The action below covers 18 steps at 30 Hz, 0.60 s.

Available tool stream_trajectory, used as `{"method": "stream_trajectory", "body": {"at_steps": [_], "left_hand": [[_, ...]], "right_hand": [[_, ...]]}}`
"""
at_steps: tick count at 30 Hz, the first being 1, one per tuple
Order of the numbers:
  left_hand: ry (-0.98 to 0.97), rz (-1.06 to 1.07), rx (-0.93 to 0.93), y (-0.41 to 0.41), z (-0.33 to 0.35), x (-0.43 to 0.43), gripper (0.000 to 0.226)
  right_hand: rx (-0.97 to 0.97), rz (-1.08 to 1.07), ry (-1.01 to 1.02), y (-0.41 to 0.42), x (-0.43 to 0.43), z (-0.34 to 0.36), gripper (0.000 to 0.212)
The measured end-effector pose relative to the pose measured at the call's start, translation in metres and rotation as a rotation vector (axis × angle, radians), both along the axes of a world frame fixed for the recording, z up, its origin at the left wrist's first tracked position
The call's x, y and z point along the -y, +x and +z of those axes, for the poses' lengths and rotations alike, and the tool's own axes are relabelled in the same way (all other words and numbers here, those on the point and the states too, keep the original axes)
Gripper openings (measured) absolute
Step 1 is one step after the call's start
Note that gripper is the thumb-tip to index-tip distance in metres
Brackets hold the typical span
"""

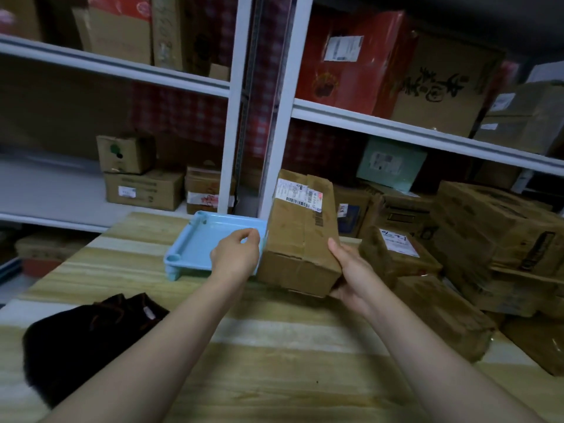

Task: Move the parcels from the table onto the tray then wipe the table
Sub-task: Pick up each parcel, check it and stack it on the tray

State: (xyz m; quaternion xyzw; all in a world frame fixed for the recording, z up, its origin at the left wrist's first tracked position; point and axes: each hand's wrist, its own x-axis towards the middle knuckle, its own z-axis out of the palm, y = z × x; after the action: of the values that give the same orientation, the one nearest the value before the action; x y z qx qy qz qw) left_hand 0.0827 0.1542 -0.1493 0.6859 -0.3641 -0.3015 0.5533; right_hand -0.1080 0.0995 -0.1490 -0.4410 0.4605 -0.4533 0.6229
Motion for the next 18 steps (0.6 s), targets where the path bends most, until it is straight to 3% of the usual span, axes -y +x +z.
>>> {"method": "stream_trajectory", "body": {"at_steps": [3,7,11,18], "left_hand": [[0.077,0.124,0.124,0.037,-0.017,0.005,0.04],[0.212,0.2,0.276,0.077,-0.027,0.01,0.05],[0.273,0.221,0.212,0.104,-0.043,0.015,0.058],[0.2,0.199,0.123,0.124,-0.062,0.016,0.06]], "right_hand": [[0.014,0.009,0.036,0.024,0.006,-0.006,0.012],[0.036,0.02,0.06,0.053,0.013,-0.01,0.014],[0.061,0.027,0.101,0.078,0.02,-0.008,0.01],[0.024,0.063,0.12,0.121,0.031,-0.004,0.013]]}}
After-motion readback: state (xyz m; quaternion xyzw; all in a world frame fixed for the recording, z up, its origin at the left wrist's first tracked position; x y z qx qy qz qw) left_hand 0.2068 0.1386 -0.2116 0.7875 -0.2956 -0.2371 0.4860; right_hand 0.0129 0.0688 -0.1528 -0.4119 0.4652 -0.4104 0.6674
